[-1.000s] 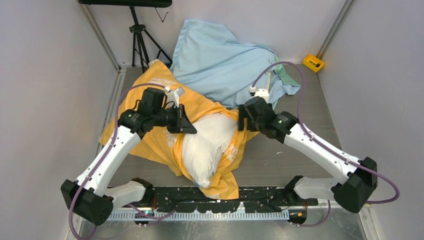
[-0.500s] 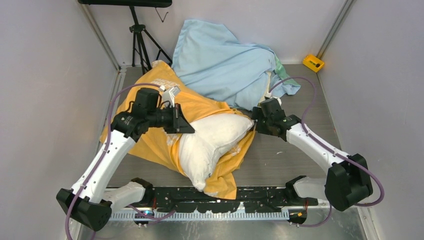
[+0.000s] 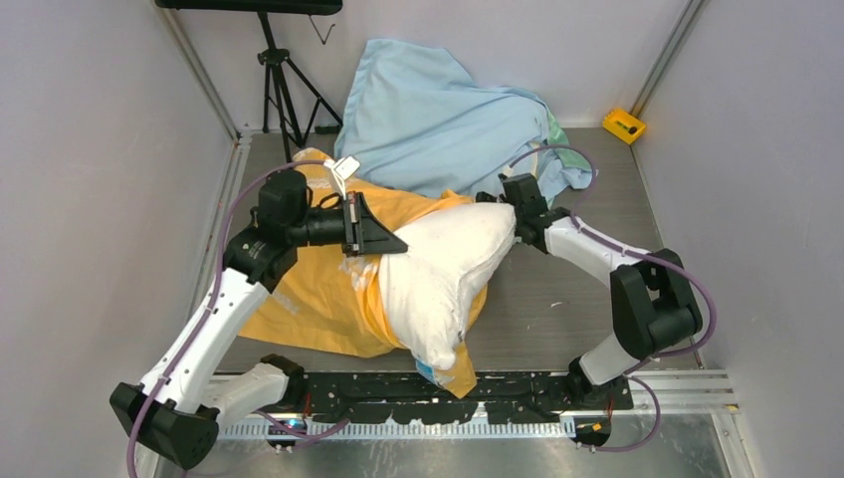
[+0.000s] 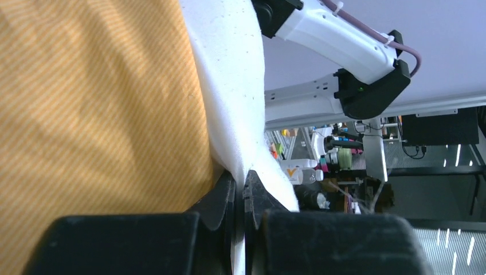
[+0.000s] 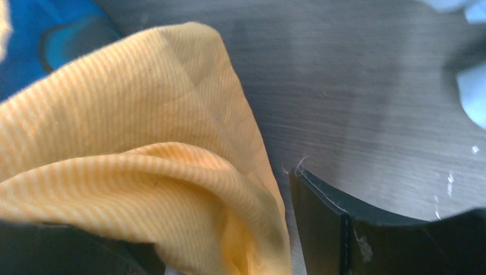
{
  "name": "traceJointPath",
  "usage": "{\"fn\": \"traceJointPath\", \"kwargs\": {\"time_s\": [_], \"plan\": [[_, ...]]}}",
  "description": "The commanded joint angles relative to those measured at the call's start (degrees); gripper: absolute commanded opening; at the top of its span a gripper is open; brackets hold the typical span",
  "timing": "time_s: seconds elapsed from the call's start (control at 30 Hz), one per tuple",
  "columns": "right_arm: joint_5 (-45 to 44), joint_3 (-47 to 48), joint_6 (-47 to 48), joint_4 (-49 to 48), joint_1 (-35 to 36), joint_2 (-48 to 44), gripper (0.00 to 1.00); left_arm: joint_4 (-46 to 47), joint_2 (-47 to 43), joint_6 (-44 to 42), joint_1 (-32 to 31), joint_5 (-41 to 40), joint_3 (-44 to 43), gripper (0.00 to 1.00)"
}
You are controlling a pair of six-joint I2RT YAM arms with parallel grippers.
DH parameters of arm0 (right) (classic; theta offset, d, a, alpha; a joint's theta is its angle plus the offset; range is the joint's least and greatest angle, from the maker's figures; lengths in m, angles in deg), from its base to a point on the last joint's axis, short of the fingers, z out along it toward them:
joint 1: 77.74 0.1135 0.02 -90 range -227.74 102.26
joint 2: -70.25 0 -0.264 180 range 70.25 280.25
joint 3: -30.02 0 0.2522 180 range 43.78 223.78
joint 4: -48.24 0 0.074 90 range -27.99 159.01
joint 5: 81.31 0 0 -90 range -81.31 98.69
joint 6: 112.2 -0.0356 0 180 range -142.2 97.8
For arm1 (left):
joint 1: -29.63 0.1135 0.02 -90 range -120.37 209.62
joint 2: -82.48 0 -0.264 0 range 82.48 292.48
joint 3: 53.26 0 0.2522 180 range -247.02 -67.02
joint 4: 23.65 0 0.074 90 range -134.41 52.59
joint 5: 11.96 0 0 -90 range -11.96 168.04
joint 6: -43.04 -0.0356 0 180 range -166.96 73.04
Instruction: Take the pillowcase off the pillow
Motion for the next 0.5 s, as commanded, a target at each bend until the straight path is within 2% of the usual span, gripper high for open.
{"fn": "traceJointPath", "kwargs": {"time_s": [0.0, 0.1, 0.13, 0.2, 0.23, 0.27, 0.37, 0.47], "plan": [[3.1, 7.83, -1.15, -2.61, 0.15, 0.2, 0.74, 11.1, -2.07, 3.4, -2.64, 4.94, -0.58, 0.0], [0.16, 10.65, 0.63, 1.12, -0.19, -1.55, 0.81, 0.68, -0.11, -7.11, -6.51, -2.54, -2.61, 0.01], [-1.53, 10.96, 1.2, 2.2, -0.24, -2.42, 0.84, -3.9, 0.56, -11.31, -7.71, -6.92, -4.22, 0.08], [-5.57, 10.35, 1.95, 3.18, -0.23, -4.39, 0.91, -14.01, 1.2, -18.21, -9.61, -18.26, -7.82, 0.37], [-7.41, 9.09, 2.58, 2.94, -0.22, -5.44, 0.94, -17.29, 0.59, -19.95, -10.57, -27.08, -9.6, 0.52], [-8.93, 8.34, 3.19, 2.46, -0.21, -6.51, 0.95, -18.47, -0.76, -21.34, -11.72, -31.16, -10.01, 0.6], [-17.27, 4.39, 2.67, 0.83, -0.24, -10.06, 0.95, -18.4, -5.74, -22.22, -13.05, -38.05, -10.74, 0.77], [-26.51, 1.5, 2.18, 0.66, -0.27, -13.89, 0.95, -24.48, -6.02, -23.95, -13.12, -41.34, -15.1, 0.8]]}}
